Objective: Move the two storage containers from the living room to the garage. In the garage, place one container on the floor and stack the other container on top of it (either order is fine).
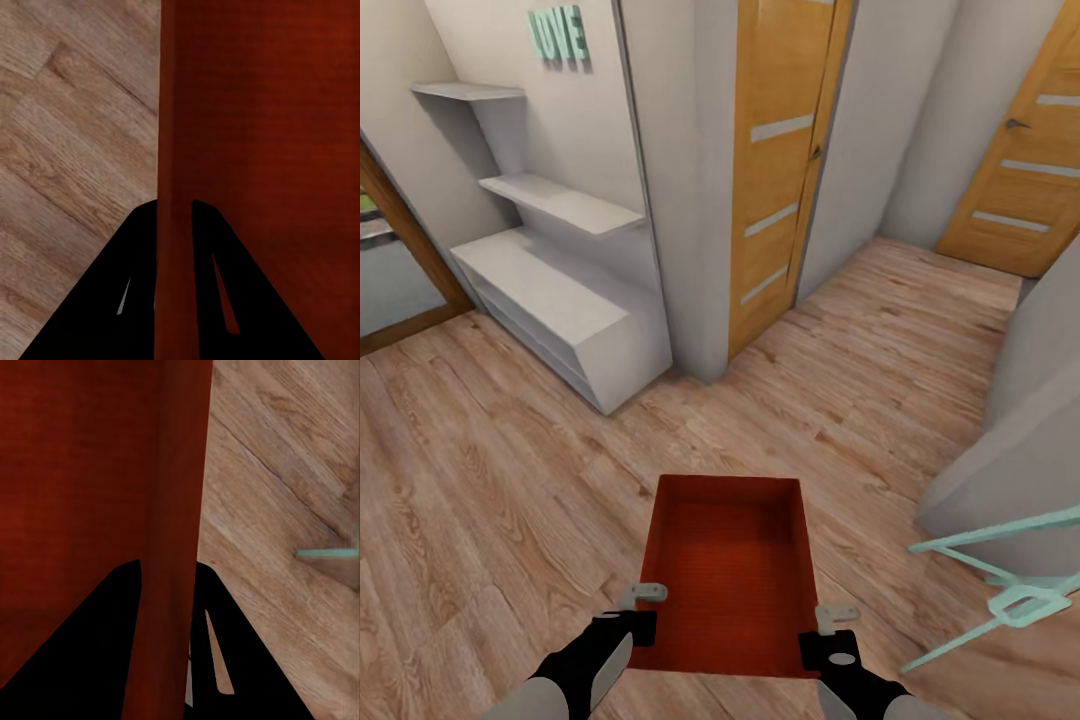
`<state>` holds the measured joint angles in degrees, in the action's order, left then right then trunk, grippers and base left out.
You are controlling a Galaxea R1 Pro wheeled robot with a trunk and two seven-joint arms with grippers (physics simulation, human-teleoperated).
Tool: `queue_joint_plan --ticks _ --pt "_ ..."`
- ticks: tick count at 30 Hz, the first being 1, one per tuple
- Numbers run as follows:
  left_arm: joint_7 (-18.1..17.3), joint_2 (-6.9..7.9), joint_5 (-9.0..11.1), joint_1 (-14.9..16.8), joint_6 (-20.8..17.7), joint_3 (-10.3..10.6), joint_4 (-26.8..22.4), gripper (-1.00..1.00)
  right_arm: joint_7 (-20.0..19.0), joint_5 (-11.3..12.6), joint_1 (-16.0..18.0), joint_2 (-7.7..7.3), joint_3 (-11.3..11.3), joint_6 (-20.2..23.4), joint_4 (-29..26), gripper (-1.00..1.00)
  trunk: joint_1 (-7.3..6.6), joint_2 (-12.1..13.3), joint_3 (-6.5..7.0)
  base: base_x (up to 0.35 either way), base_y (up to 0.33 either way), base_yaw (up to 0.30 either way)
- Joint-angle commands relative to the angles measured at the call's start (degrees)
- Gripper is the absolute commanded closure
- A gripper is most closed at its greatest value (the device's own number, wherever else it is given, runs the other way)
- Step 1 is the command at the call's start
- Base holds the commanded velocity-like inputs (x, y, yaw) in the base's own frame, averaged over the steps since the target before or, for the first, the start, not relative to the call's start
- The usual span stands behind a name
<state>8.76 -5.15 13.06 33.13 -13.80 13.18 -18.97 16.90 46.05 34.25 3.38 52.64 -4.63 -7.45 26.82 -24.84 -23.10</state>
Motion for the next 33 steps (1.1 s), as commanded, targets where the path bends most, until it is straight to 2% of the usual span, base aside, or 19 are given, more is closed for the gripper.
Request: queue_joint_plan --ticks 1,10,28,33 --pt "0.65 0.23 1.44 0.01 -0.19 2.1 -0.27 1.0 -0.2 1.23 0.03 -1.18 0.18 0.08 -0.11 1.0 0.06 -0.09 -0.08 0.334 0.0 0.0" --pt "0.65 0.23 1.44 0.01 -0.19 2.1 -0.27 1.0 -0.14 1.23 0.03 -1.13 0.07 0.06 -0.11 1.0 0.06 -0.09 -0.08 0.334 0.0 -0.026" --pt "0.65 0.23 1.44 0.03 -0.22 2.1 -0.27 1.0 -0.11 1.23 0.03 -1.07 -0.08 0.06 -0.11 1.0 0.06 -0.09 -0.08 0.334 0.0 -0.271" --pt "0.65 0.23 1.44 0.03 -0.26 2.1 -0.27 1.0 -0.11 1.23 0.03 -1.09 -0.19 0.06 -0.11 1.0 0.06 -0.09 -0.08 0.334 0.0 -0.077"
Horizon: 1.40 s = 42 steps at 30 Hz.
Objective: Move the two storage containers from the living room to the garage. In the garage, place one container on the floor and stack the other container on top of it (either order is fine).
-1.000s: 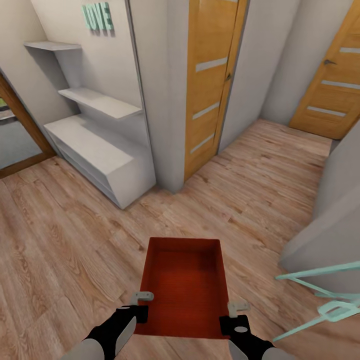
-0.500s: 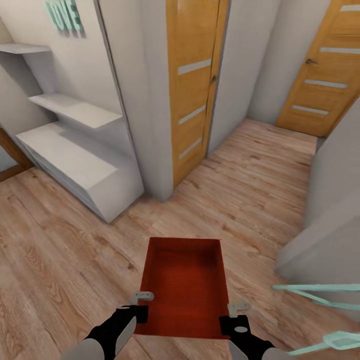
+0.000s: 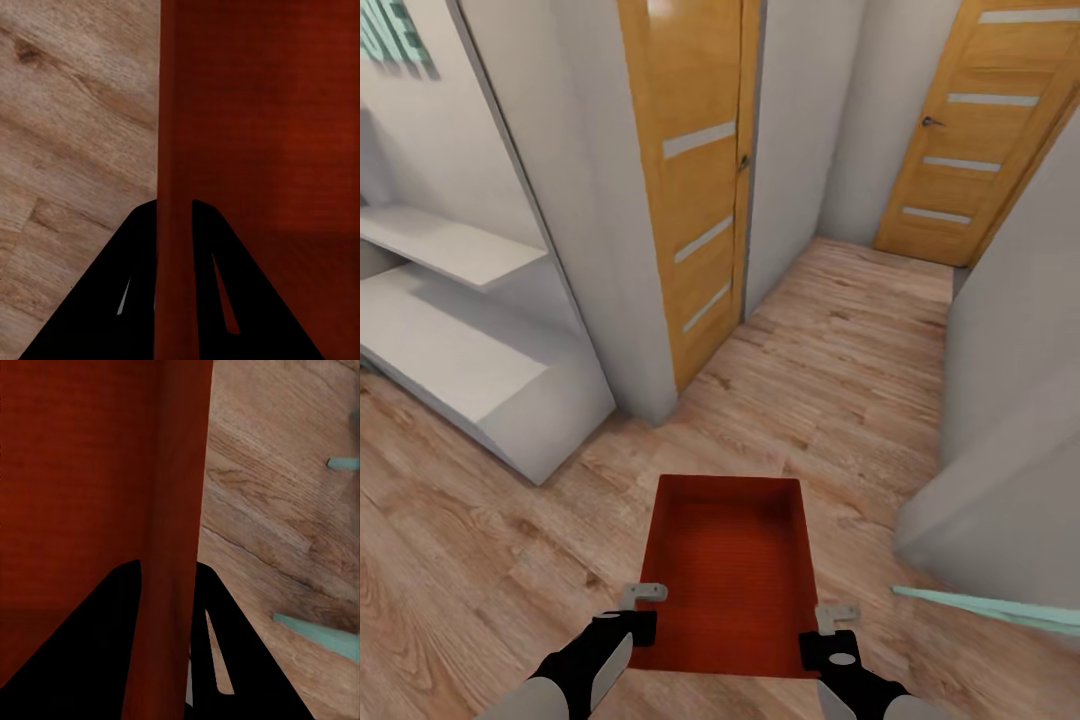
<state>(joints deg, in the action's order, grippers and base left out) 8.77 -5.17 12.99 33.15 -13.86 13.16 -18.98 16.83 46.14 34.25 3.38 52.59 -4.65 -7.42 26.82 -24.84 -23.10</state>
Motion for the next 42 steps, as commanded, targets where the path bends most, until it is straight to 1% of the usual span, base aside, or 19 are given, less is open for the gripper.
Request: queue_joint_plan --ticks 1,24,42 --pt "0.64 0.25 1.52 0.02 -0.18 2.1 -0.26 1.0 -0.05 1.14 0.03 -1.1 -0.16 0.08 -0.14 1.0 0.06 -0.09 -0.08 0.334 0.0 -0.016" --pt "0.64 0.25 1.52 0.03 -0.2 2.12 -0.26 1.0 -0.06 1.14 0.03 -1.08 -0.21 0.08 -0.14 1.0 0.06 -0.09 -0.08 0.334 0.0 -0.009" --pt "0.64 0.25 1.52 0.02 -0.18 2.11 -0.26 1.0 0.03 1.14 0.03 -1.01 -0.21 0.08 -0.14 1.0 0.06 -0.09 -0.08 0.334 0.0 -0.243"
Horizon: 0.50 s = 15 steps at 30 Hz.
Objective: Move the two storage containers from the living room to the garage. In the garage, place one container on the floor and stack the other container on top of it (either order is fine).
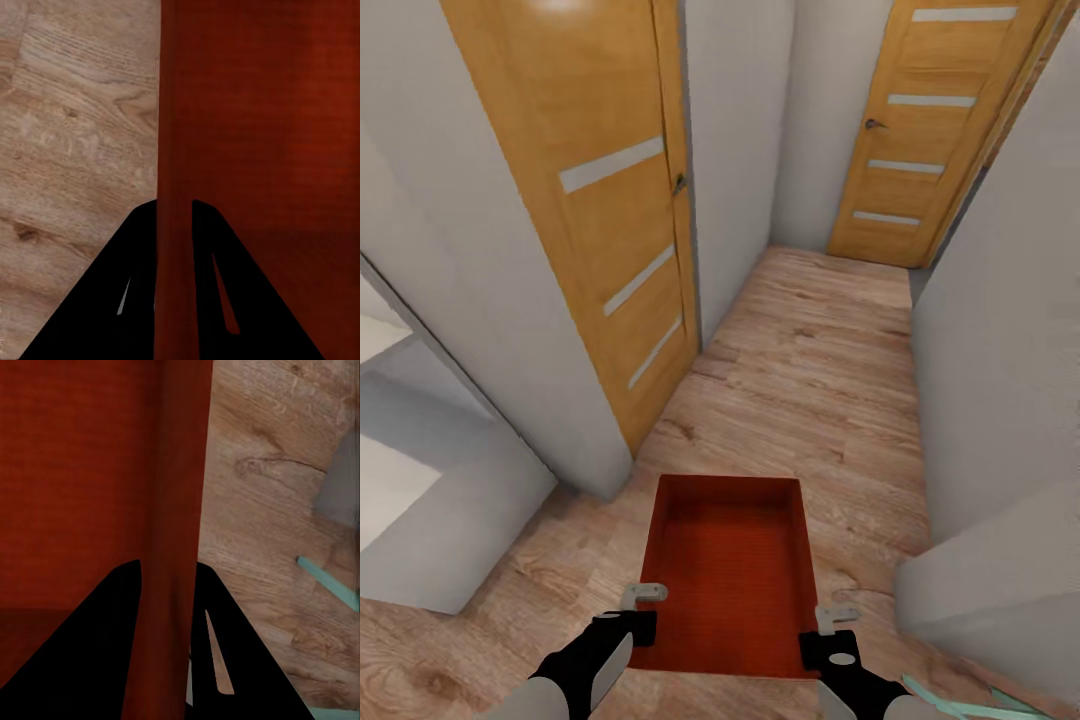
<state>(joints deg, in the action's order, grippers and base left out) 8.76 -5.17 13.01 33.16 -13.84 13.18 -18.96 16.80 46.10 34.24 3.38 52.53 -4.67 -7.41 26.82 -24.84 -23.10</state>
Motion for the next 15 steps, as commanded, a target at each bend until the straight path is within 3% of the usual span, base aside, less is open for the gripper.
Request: queue_joint_plan --ticks 1,5,15 --pt "0.64 0.25 1.49 -0.01 -0.21 2.1 -0.29 1.0 0.11 1.18 0.03 -1.01 -0.15 0.1 -0.14 1.0 0.06 -0.09 -0.08 0.335 0.0 -0.258" --pt "0.64 0.25 1.49 0.01 -0.18 2.11 -0.29 1.0 0.16 1.2 0.03 -1.14 -0.15 0.1 -0.14 1.0 0.06 -0.09 -0.08 0.334 0.0 -0.134" --pt "0.64 0.25 1.49 0.02 -0.21 2.06 -0.29 1.0 0.27 1.24 0.03 -1.06 -0.15 0.1 -0.14 1.0 0.06 -0.09 -0.08 0.334 0.0 -0.007"
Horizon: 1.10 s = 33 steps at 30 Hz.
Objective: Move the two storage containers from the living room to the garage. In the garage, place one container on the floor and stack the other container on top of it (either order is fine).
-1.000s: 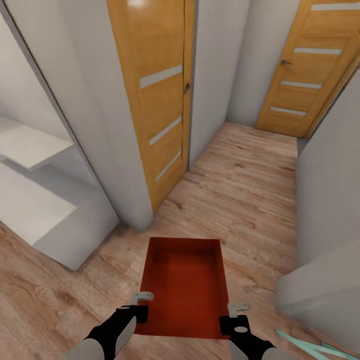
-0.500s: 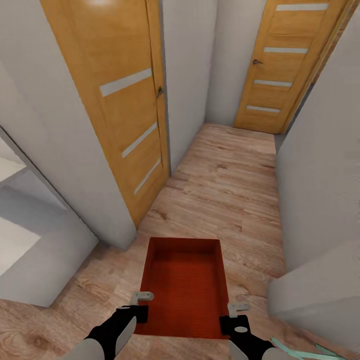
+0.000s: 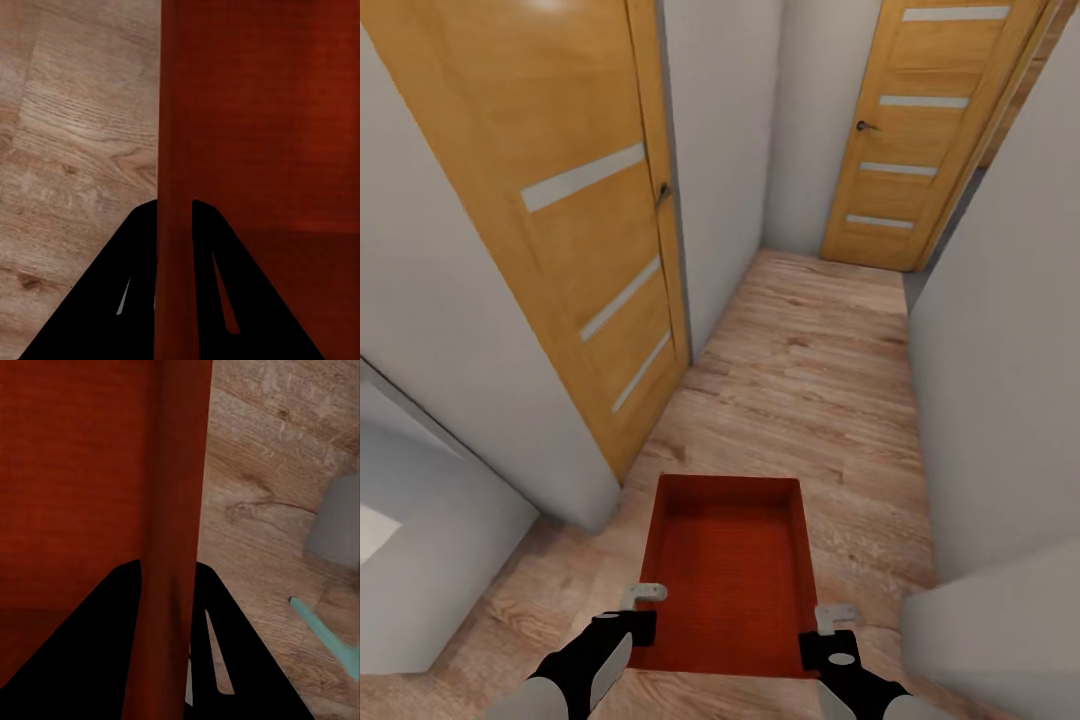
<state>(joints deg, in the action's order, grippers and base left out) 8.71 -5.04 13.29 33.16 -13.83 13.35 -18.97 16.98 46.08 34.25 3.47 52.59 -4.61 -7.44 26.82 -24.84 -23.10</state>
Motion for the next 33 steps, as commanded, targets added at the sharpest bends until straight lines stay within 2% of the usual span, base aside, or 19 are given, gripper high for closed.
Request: queue_joint_plan --ticks 1,8,29,33 --pt "0.69 0.12 1.21 0.0 -0.21 1.9 -0.27 1.0 0.11 1.27 0.03 -1.16 -0.21 0.04 -0.1 1.0 0.06 -0.09 -0.08 0.335 0.0 0.0" --pt "0.69 0.12 1.21 0.02 -0.18 1.92 -0.27 1.0 0.21 1.33 0.03 -1.04 -0.26 0.1 -0.07 1.0 0.06 -0.09 -0.08 0.335 0.0 -0.049" --pt "0.69 0.12 1.21 0.01 -0.23 1.91 -0.27 1.0 0.16 1.38 0.03 -1.03 -0.29 0.13 -0.05 1.0 0.06 -0.09 -0.08 0.334 0.0 -0.245" --pt "0.69 0.12 1.21 0.02 -0.23 1.92 -0.27 1.0 0.16 1.38 0.03 -1.02 -0.29 0.1 -0.05 1.0 0.06 -0.09 -0.08 0.335 0.0 -0.087"
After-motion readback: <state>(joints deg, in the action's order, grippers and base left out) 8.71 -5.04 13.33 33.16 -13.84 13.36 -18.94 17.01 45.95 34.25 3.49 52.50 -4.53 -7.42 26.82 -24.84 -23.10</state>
